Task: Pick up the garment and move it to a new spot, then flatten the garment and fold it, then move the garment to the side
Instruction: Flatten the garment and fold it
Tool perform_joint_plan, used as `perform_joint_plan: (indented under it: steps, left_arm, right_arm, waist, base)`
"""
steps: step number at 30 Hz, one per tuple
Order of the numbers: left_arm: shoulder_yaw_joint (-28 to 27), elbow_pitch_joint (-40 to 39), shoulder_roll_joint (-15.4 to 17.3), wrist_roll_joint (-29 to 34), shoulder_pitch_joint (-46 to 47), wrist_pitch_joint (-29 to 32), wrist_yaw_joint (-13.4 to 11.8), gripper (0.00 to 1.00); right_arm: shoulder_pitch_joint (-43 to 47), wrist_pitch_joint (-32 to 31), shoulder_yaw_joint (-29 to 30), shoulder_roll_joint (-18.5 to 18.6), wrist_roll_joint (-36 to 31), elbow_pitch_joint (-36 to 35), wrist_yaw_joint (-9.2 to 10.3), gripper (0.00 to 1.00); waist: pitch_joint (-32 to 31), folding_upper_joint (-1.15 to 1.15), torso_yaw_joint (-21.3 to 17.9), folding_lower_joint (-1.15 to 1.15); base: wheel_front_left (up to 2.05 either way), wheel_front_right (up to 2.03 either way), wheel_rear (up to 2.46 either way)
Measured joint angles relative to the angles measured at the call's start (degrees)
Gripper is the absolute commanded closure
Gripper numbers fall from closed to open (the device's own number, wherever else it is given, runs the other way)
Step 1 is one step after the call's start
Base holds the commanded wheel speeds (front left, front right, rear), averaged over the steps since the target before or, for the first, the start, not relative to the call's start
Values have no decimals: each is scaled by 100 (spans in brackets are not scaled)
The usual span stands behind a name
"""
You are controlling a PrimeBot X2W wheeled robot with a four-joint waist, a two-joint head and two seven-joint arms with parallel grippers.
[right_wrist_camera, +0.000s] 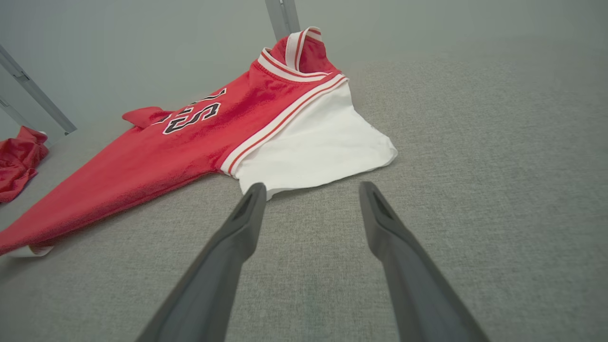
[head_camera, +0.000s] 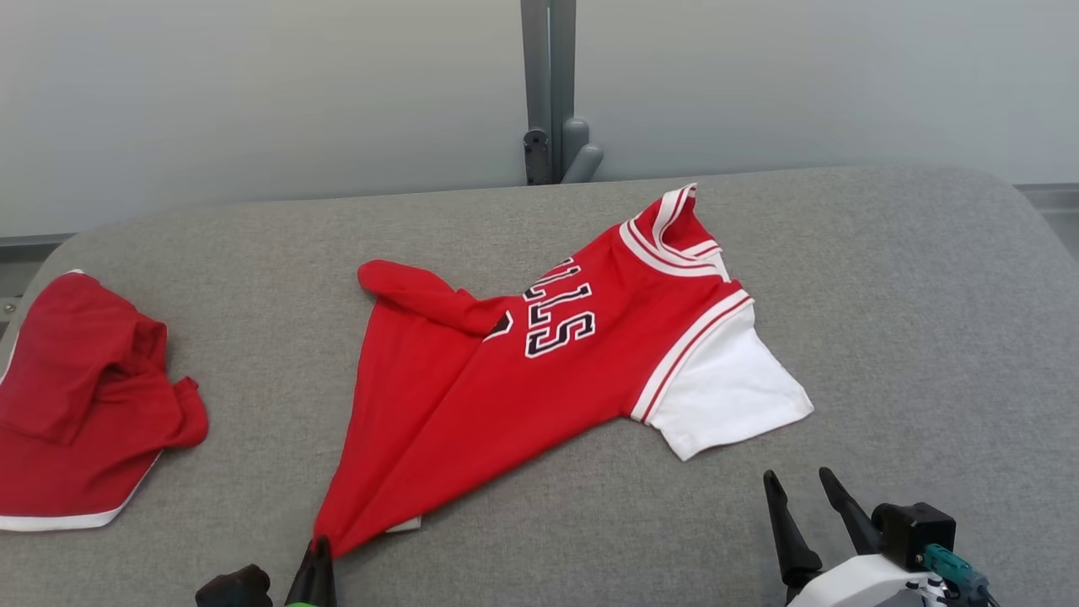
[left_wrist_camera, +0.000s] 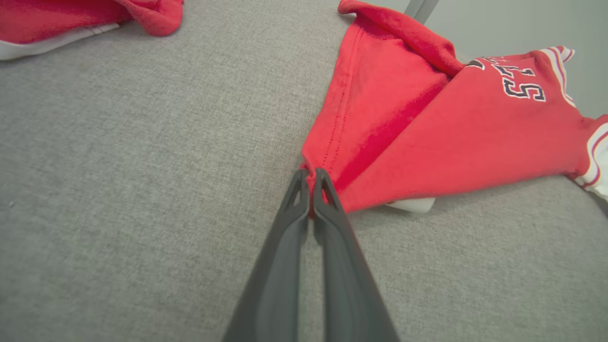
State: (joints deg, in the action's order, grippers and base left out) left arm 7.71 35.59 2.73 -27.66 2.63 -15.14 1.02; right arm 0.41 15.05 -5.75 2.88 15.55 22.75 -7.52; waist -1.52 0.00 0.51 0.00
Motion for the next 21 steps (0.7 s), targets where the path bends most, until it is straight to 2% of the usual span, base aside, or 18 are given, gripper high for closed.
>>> perform_joint_plan:
  steps: [1,2,5,9,16,21]
  left_arm:
    - [-5,107,-5,3,-13,2,-34,53]
    - [-43,162,-5,55,-24,2,-75,0]
    - [-252,133,1,194,-24,2,-134,0]
    - [-565,-396,3,599,-153,1,-159,0]
    - [-603,-742,3,928,-298,1,-102,0]
    - [-514,-781,3,944,-362,1,-99,0]
  right_arm:
    - [13,0,-9,-1,0,9,0,0]
    - [14,1,-15,-1,1,13,0,0]
    - [0,0,-34,-5,2,18,0,0]
    - [-35,1,63,-5,5,-104,0,0]
    - [14,1,181,-4,-63,-318,0,0]
    - [63,1,226,-4,-69,-400,0,0]
  waist:
    - [-19,0,39,0]
    - [-36,0,73,0]
    - [-71,0,109,0]
    - [-88,0,29,0]
    - [-147,0,-122,0]
    - [-207,0,-255,0]
  base:
    - [0,0,0]
    - [0,0,0]
    - [0,0,0]
    - [0,0,0]
    - [0,0,0]
    - [0,0,0]
